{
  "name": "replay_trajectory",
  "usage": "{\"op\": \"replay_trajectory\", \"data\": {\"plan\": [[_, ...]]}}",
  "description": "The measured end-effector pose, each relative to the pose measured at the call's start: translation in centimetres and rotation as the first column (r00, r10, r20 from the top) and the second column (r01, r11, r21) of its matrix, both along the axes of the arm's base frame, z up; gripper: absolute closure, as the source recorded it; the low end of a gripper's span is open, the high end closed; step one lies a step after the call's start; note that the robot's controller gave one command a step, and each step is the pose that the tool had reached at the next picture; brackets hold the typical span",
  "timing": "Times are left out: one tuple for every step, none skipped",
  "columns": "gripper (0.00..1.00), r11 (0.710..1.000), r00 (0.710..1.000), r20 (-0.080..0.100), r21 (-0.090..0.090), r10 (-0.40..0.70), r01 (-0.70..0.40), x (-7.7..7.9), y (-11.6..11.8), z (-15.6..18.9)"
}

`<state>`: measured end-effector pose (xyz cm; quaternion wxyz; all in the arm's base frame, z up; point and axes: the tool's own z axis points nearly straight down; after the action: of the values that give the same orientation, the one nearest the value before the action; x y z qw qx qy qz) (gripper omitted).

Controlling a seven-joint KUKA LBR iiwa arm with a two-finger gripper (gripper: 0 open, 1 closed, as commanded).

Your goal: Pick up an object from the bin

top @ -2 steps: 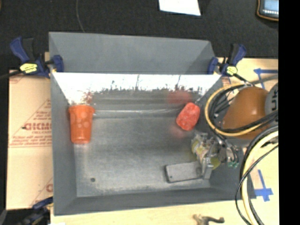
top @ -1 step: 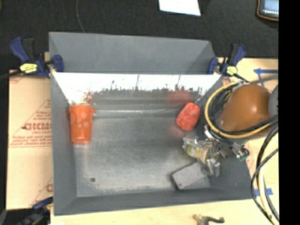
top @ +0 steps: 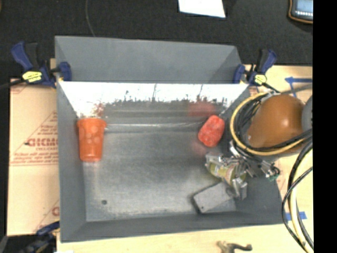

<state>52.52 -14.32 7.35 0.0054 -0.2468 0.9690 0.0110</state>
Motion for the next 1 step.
{"op": "replay_trajectory", "data": {"plan": [[1.0,1.0,1.0,0.005,-0.003,0.002,-0.002,0.05,-0.07,1.38]]}}
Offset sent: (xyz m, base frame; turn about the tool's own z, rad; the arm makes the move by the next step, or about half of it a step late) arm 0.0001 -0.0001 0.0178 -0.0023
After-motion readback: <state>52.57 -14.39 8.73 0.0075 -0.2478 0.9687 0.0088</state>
